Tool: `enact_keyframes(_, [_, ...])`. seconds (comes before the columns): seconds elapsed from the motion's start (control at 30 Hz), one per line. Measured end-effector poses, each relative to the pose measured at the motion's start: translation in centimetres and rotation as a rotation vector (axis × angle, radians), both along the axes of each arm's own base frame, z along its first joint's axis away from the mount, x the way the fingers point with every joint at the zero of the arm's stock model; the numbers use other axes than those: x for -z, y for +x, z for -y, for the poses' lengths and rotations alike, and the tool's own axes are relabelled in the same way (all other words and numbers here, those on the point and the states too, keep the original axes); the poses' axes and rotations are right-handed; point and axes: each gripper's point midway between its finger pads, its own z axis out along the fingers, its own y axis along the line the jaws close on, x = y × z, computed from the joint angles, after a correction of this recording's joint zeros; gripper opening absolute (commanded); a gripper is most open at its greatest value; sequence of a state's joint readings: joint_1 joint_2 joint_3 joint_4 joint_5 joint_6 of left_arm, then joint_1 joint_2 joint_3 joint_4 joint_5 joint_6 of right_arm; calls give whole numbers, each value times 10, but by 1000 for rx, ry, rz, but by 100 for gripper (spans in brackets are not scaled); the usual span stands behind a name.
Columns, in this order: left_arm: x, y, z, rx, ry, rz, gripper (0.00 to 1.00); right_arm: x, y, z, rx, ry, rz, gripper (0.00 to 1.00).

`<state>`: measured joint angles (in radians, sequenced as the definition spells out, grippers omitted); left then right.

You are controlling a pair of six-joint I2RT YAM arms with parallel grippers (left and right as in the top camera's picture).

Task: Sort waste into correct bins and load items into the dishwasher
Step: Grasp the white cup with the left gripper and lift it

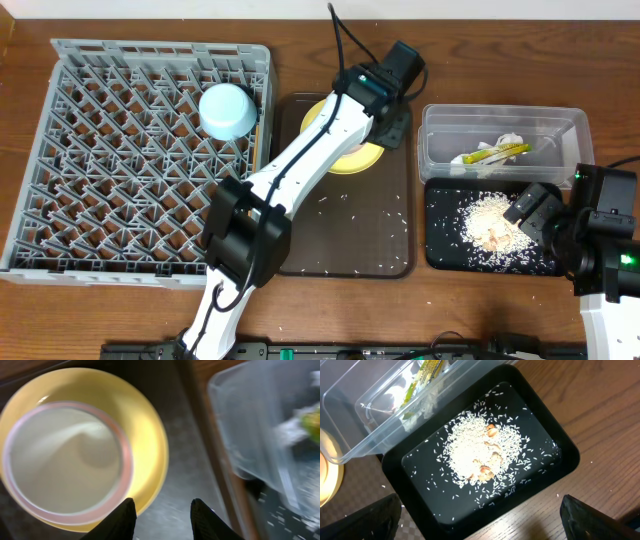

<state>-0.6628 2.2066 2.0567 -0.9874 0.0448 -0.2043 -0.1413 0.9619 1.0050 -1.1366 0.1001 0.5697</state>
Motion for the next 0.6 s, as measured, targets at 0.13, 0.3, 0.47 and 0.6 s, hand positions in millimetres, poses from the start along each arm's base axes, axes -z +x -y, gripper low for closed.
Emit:
enact_keyframes(0.13, [8,5,-7,-16,44,14,38,0,0,0,0,0,0,99])
enact_keyframes(0.3, [7,10,-7,-22,51,40,30,0,0,0,0,0,0,99])
enact_keyframes(0.47, [14,18,-12,-39,78,80,30,0,0,0,0,0,0,99])
enact_keyframes(0.6, [23,20,-19,-52,117,91,30,0,0,0,0,0,0,99])
